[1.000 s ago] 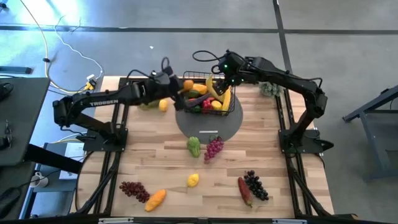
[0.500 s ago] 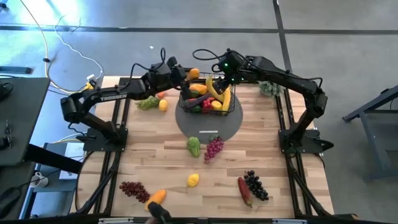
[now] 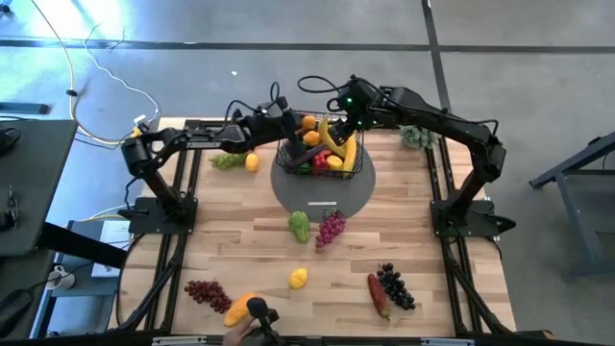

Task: Build produce basket
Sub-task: Put the yellow mango into the wire basket

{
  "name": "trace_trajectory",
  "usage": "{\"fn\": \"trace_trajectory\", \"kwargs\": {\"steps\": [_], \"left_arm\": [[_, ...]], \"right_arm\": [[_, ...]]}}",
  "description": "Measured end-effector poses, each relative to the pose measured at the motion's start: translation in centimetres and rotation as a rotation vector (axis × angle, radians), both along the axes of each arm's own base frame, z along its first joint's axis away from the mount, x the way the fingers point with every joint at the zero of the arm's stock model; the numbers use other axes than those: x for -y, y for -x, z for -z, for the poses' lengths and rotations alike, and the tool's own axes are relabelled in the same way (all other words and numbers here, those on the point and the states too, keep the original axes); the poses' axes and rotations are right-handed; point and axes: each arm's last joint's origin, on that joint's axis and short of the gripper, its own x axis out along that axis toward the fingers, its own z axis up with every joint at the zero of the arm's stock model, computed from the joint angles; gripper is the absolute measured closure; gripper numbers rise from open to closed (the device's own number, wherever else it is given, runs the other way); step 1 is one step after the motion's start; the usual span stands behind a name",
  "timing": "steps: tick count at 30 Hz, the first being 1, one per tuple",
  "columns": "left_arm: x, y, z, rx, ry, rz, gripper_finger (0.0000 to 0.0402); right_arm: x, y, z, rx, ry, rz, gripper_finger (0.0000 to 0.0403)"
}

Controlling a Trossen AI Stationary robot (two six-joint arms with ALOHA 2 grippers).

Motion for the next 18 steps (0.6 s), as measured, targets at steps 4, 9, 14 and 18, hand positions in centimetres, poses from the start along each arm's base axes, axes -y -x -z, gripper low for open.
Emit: {"fn": "trace_trajectory", "kwargs": {"steps": [4,9,14,18], "left_arm": [[-0.3,-0.5,1.4,-0.027,0.012,-0.001,0.0218],[-0.4,-0.6,1.8,-0.067,-0.020,0.016,0.0212],[-0.2,-0.8,1.8,-0.072,-0.039,0.019,0.0177],[-0.1,-0.8,1.7,-0.097,-0.069,-0.045,0.0141]], "right_arm": [[0.0,0.0,0.0,0.000,-0.001,0.001,0.0172],[0.0,0.1,0.1,0.000,-0.015,0.019,0.0172],[-0.1,0.2,0.2,-0.014,-0.036,0.036,0.0172],[-0.2,0.4,0.3,-0.031,-0.048,0.039,0.0172]]}}
